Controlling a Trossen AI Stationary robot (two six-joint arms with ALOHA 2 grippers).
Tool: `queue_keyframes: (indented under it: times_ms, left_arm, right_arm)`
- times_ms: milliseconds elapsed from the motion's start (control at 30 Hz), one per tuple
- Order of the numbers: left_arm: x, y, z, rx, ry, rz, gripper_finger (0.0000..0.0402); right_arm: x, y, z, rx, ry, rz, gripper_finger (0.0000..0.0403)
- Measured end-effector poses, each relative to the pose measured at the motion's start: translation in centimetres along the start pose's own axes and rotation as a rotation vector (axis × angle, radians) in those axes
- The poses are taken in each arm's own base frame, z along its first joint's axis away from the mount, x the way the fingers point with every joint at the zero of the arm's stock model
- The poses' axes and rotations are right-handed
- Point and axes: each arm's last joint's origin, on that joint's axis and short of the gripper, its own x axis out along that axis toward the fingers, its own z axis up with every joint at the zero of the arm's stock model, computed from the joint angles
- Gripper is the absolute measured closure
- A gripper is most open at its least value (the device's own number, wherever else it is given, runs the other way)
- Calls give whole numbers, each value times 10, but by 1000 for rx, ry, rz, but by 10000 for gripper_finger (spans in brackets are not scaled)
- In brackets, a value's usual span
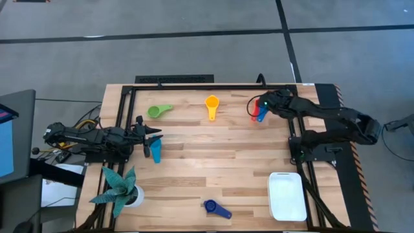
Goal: Nest measuring cups in basket
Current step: Stack the blue measuring cup on the red measuring cup
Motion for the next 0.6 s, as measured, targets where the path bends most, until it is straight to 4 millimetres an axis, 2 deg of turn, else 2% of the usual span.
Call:
queue_keyframes:
  times_ms: [300,600]
  left_arm:
    - [0,0,0,0,0,0,290]
    - [0,0,0,0,0,0,290]
  right_arm:
    - [28,6,-4,49,62,-79,347]
    - [33,8,-7,59,73,-88,328]
